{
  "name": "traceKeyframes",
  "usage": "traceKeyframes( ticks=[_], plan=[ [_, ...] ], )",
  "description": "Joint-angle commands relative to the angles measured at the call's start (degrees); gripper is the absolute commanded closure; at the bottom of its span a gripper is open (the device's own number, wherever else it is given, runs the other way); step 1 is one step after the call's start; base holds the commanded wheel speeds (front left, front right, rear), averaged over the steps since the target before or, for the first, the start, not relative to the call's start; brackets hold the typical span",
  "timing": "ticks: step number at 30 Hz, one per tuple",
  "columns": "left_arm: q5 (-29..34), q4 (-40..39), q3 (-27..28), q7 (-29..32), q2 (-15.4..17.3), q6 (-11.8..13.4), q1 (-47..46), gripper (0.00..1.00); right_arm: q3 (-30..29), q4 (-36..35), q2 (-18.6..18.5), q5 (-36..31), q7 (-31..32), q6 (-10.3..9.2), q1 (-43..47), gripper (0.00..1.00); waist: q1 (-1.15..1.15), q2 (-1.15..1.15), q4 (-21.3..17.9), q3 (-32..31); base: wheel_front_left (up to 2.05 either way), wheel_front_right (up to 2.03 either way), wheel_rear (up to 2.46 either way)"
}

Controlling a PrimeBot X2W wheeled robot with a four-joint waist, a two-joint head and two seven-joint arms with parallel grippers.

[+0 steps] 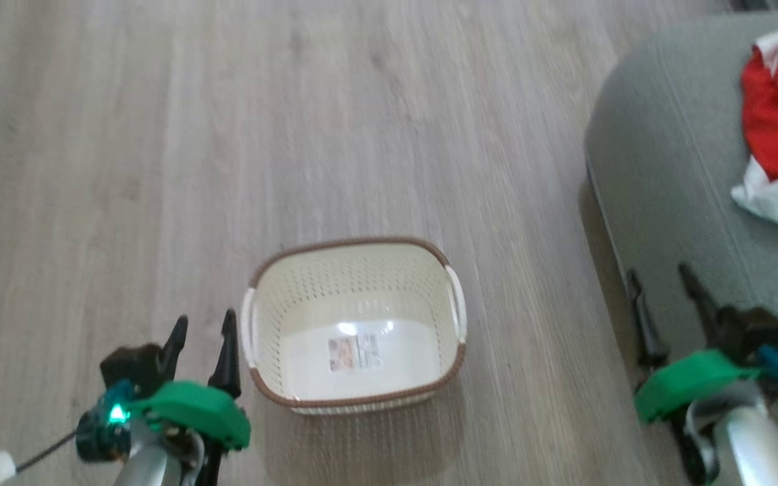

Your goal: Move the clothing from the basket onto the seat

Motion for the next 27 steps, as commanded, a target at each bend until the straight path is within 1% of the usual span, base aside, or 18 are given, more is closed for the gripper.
traceKeyframes(
  ticks=[1,4,8,19,21,22,25,27],
  plan=[
    [1.2,-1.3,3.2,-0.7,0.0,-0.5,0.0,0.00,1.1,-2.2,0.7,-1.0,-0.4,-0.02,0.6,0.00,0.01,0.00,2.9,-4.1,0.00,0.00,0.00],
    [2.5,-1.0,5.3,-0.7,-0.7,-1.3,1.2,0.00,2.2,-2.7,2.3,-2.4,-0.4,-0.02,2.3,0.00,0.01,0.00,3.1,-5.0,0.00,0.00,0.00],
    [4.0,-1.0,7.6,-0.7,-1.5,-2.0,1.9,0.00,4.2,-2.9,3.2,-3.6,-0.4,-0.02,3.0,0.00,0.01,0.00,2.8,-5.5,0.00,0.00,0.00],
    [6.2,-0.9,9.6,-0.7,-2.2,-3.6,2.4,0.00,4.5,-3.3,3.8,-3.6,-0.4,-0.02,3.1,0.00,0.01,0.00,2.1,-5.8,0.00,0.00,0.00],
    [6.0,-0.7,9.5,-0.7,-2.2,-4.5,2.3,0.00,4.3,-3.7,3.9,-3.7,-0.4,-0.02,3.1,0.00,0.01,0.00,2.0,-5.8,0.00,0.00,0.00],
    [5.6,1.1,7.7,0.1,-2.4,-4.4,3.9,1.00,3.2,-1.5,3.6,-3.5,0.0,0.00,4.2,1.00,0.01,0.00,2.0,-5.8,0.00,0.00,0.00],
    [5.5,3.4,7.6,0.2,-2.6,-4.5,4.9,1.00,3.4,1.1,3.6,-3.3,0.1,0.00,5.0,1.00,0.01,0.00,2.0,-5.8,0.00,0.00,0.00],
    [4.6,3.7,7.9,0.6,-2.6,-4.5,4.9,1.00,3.2,1.4,3.6,-2.2,0.5,0.00,5.1,1.00,0.01,0.00,2.0,-5.8,0.00,0.00,0.00]
  ],
)
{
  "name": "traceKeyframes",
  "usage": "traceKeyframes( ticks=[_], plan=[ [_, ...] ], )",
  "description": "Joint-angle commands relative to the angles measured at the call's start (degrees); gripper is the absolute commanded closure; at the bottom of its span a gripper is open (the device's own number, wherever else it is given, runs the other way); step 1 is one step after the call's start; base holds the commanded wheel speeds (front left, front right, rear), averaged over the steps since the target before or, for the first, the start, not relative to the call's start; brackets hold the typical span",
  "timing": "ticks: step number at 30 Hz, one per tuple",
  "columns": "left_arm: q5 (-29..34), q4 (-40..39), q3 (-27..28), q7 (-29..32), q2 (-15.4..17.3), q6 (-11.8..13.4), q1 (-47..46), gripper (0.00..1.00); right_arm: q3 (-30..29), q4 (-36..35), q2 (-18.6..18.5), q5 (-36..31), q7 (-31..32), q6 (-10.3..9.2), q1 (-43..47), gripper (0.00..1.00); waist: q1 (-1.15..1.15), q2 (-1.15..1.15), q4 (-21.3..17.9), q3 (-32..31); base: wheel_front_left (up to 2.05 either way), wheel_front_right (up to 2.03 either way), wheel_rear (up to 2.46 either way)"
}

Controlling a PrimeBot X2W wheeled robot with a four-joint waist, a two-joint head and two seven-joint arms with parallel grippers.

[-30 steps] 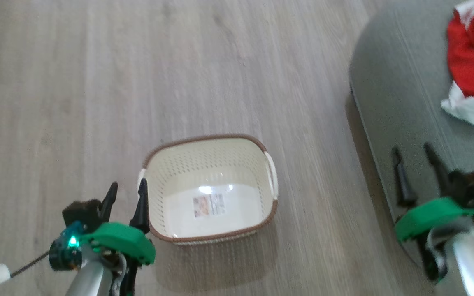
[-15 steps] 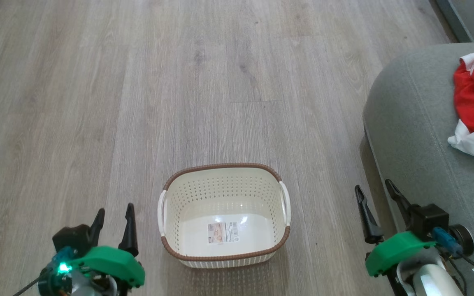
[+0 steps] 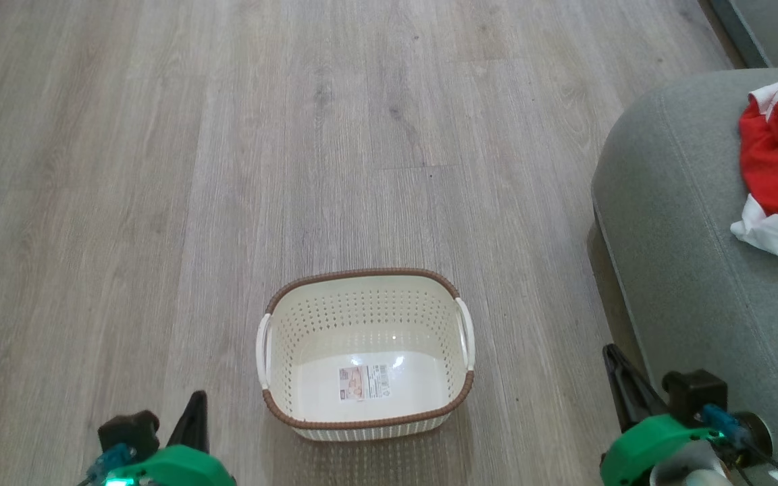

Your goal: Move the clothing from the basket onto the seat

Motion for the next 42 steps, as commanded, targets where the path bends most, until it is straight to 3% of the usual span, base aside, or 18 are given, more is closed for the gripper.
traceKeyframes(
  ticks=[1,42],
  plan=[
    [-1.4,-1.4,0.4,0.6,0.1,-0.1,-1.6,1.00,-0.4,-1.5,0.0,1.9,0.4,0.00,-1.5,1.00,0.01,0.00,0.0,0.0,0.00,0.00,0.00],
    [-26.0,-6.2,3.1,7.2,0.2,-1.8,-2.6,1.00,-3.2,-4.6,0.6,30.3,7.2,-0.01,-2.5,1.00,0.01,0.00,0.7,0.1,0.00,0.00,0.00]
  ],
)
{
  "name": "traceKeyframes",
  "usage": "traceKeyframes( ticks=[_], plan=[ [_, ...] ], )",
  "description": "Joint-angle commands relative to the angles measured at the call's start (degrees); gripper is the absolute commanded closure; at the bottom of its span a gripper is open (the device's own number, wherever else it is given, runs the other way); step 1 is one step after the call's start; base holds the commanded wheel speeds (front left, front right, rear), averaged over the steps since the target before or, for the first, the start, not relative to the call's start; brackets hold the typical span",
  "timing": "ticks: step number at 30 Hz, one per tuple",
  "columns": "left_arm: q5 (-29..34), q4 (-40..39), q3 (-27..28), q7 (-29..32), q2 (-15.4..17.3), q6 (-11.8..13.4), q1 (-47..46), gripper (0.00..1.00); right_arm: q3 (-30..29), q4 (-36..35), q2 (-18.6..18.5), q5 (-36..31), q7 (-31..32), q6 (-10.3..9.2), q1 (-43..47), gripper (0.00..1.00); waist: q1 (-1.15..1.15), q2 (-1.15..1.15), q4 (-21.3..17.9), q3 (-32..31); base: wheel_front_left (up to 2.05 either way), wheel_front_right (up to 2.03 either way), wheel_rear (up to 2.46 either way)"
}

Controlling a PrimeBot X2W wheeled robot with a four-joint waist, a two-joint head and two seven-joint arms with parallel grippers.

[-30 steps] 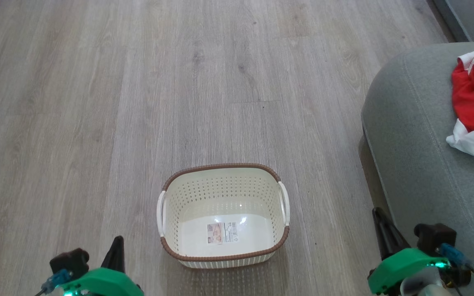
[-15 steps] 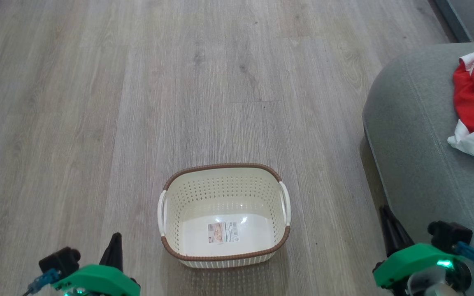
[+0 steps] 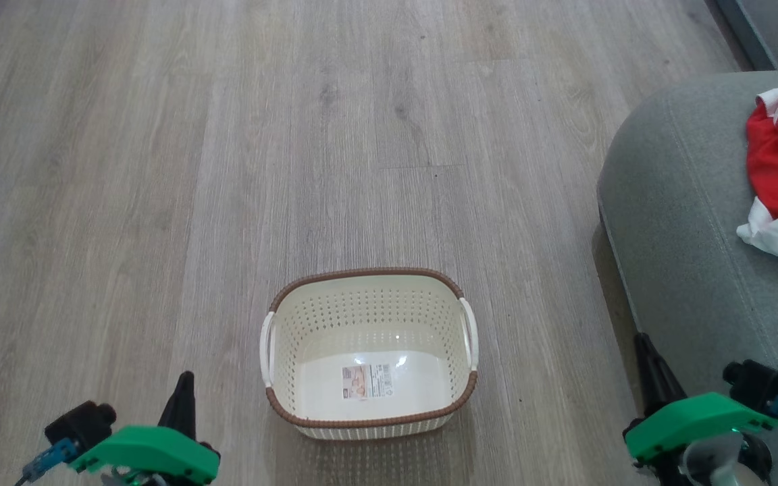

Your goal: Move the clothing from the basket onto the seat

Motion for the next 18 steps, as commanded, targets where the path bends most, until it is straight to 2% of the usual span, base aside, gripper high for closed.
traceKeyframes(
  ticks=[1,18],
  plan=[
    [-1.3,-2.1,1.1,0.4,0.3,-0.3,-2.9,1.00,0.0,-2.2,-0.1,1.5,0.3,-0.01,-3.2,1.00,0.00,0.00,0.0,0.0,0.00,0.00,0.00],
    [-11.5,-4.0,2.3,3.2,0.3,-1.0,-3.4,1.00,-1.2,-3.4,0.2,13.3,3.2,-0.01,-3.7,1.00,0.00,0.00,0.3,0.0,0.00,0.00,0.00]
  ],
)
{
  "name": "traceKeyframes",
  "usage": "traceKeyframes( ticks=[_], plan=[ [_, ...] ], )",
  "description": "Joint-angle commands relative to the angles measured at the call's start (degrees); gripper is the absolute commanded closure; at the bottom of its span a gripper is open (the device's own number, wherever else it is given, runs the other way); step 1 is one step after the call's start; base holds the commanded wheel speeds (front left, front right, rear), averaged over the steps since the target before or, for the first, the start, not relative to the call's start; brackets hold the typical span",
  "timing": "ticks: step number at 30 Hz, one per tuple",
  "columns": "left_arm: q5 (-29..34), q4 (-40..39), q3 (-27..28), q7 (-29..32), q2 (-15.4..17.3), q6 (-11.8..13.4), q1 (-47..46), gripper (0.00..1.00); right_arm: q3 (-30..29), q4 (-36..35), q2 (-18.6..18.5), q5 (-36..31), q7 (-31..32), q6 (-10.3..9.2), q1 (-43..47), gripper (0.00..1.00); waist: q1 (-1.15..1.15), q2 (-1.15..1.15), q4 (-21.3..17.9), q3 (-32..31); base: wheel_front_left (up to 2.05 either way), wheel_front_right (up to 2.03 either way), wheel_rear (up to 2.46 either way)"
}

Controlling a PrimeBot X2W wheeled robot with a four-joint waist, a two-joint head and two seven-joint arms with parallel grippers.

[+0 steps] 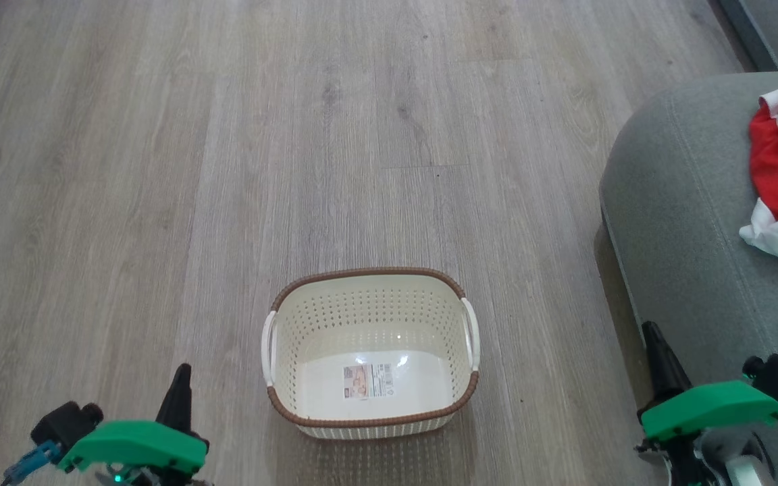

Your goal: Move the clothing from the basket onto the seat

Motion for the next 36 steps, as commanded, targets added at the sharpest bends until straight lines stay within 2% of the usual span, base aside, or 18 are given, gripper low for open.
traceKeyframes(
  ticks=[1,36],
  plan=[
    [-1.9,-2.3,1.6,0.4,0.3,-0.5,-3.3,1.00,0.0,-2.2,0.1,2.2,0.4,0.00,-2.7,1.00,0.00,0.00,0.0,0.0,0.00,0.00,0.00],
    [-22.2,-6.1,4.0,6.0,0.4,-1.9,-4.3,1.00,-2.4,-4.6,0.6,25.8,6.1,-0.01,-3.7,1.00,0.00,0.00,0.6,0.1,0.00,0.00,0.00]
  ],
)
